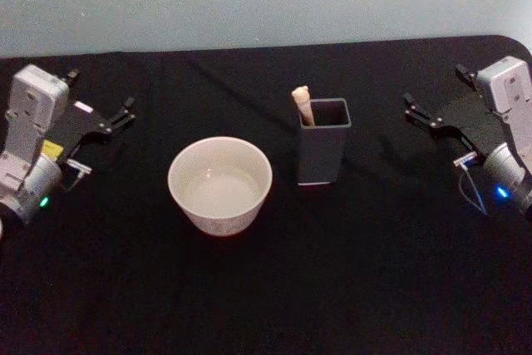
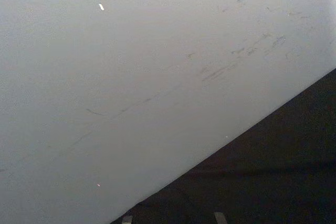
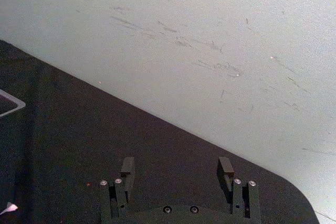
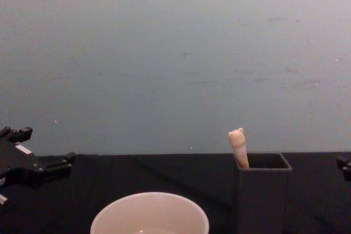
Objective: Pick up the stirring spoon with one hand, stir inside the cup, then place it back in its original position.
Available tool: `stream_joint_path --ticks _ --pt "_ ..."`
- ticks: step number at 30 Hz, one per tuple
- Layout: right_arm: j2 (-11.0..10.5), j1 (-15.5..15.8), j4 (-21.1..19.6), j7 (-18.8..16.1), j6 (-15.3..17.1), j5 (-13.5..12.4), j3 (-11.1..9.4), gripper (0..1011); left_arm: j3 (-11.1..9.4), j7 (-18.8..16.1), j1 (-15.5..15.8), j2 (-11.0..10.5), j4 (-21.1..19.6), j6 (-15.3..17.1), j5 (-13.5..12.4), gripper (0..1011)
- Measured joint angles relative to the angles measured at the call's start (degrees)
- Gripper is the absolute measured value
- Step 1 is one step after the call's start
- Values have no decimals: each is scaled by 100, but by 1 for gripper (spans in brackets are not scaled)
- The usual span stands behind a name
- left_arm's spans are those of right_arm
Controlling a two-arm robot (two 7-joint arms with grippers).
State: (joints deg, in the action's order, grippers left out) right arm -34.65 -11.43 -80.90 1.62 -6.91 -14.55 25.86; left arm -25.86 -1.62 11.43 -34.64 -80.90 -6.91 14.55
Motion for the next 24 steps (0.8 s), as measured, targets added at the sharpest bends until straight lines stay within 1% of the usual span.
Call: stream_joint_path --ticks 24 --pt "0 0 0 0 0 0 0 1002 0 0 0 0 0 0 0 1001"
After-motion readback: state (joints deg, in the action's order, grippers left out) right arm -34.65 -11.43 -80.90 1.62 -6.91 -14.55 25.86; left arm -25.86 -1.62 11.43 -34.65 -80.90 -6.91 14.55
